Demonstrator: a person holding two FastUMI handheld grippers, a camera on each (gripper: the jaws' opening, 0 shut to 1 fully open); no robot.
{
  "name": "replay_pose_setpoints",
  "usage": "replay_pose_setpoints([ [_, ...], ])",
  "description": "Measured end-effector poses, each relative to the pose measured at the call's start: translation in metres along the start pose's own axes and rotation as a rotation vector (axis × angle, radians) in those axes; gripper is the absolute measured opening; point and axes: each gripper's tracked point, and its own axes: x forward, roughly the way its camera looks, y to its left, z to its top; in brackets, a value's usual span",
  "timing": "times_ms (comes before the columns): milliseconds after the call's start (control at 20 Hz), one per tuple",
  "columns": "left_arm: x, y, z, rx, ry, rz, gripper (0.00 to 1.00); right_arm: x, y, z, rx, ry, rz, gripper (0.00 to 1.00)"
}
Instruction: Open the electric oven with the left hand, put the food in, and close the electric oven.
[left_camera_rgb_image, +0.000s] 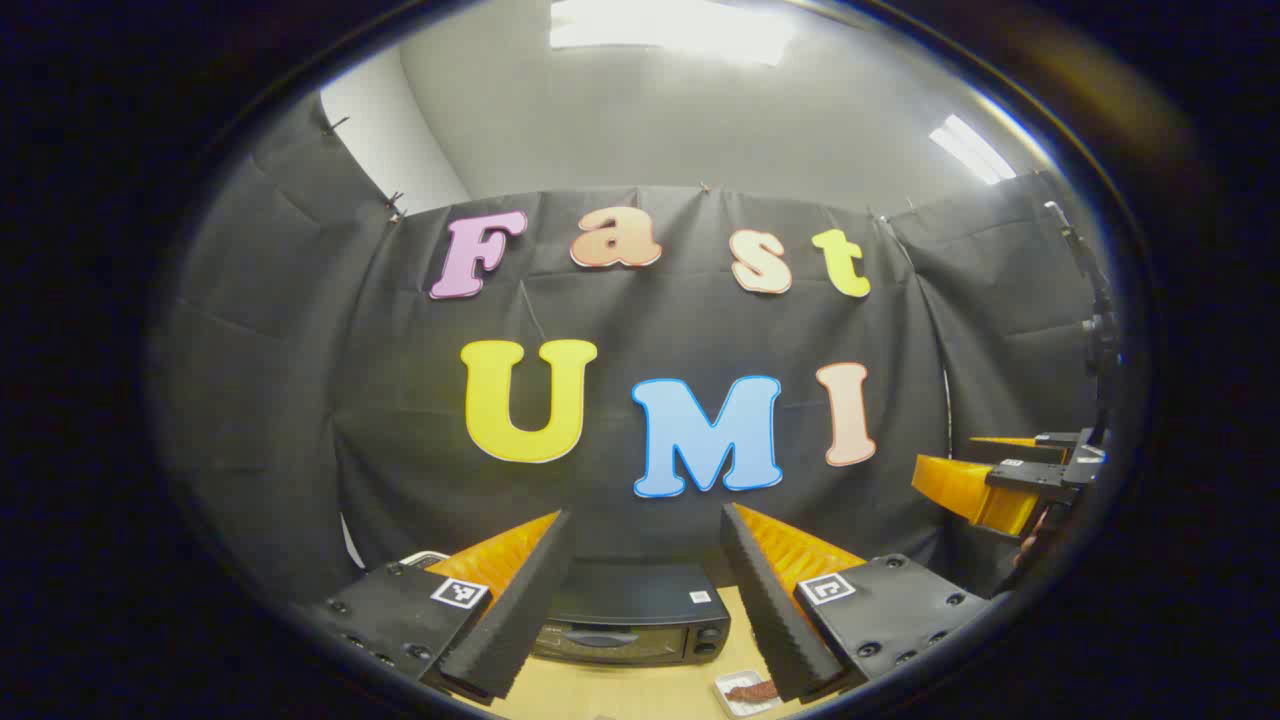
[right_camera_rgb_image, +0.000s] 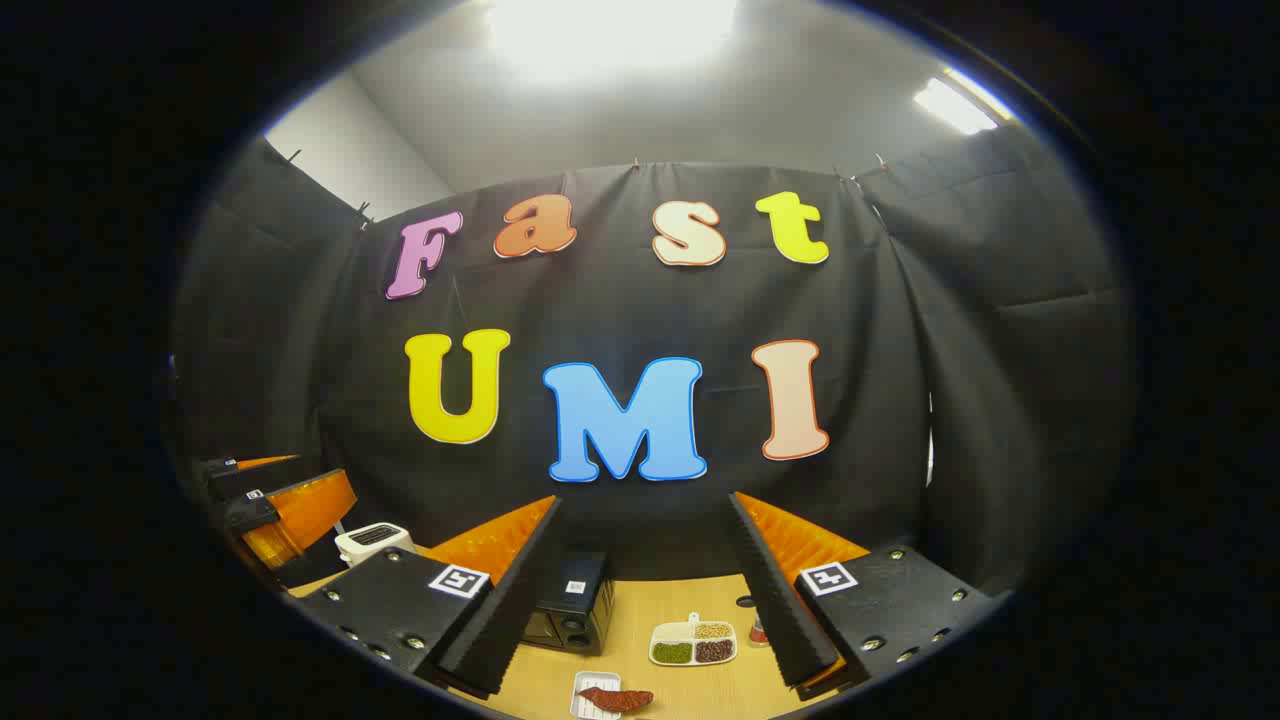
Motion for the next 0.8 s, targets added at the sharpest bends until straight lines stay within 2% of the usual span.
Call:
replay_pose_setpoints([
  [200, 0.002, -0.004, -0.001, 0.023, -0.005, -0.001, 0.99, -0.004, 0.002, -0.012, 0.019, 0.032, 0.014, 0.97],
  [250, 0.003, -0.005, -0.001, 0.006, -0.007, -0.006, 0.95, -0.004, 0.001, -0.012, 0.023, 0.034, 0.006, 0.98],
  [350, 0.004, -0.006, 0.002, -0.019, -0.013, -0.038, 0.99, -0.003, -0.002, -0.013, 0.022, 0.031, -0.031, 0.97],
  [400, 0.007, -0.004, 0.002, -0.017, -0.007, -0.055, 0.95, -0.001, -0.002, -0.015, 0.026, 0.043, -0.052, 0.97],
  [450, 0.007, -0.003, 0.0, -0.009, -0.002, -0.074, 0.99, -0.003, 0.002, -0.017, 0.028, 0.051, -0.053, 0.97],
  [600, 0.012, 0.01, 0.001, 0.01, -0.027, -0.096, 0.96, -0.002, 0.008, -0.013, 0.012, 0.034, -0.077, 0.97],
  [650, 0.013, 0.011, -0.006, -0.002, -0.018, -0.109, 0.99, -0.002, 0.009, -0.016, 0.012, 0.04, -0.091, 0.97],
  [800, 0.017, 0.017, -0.016, -0.045, 0.0, -0.136, 0.97, 0.004, 0.017, -0.019, 0.019, 0.032, -0.123, 0.97],
])
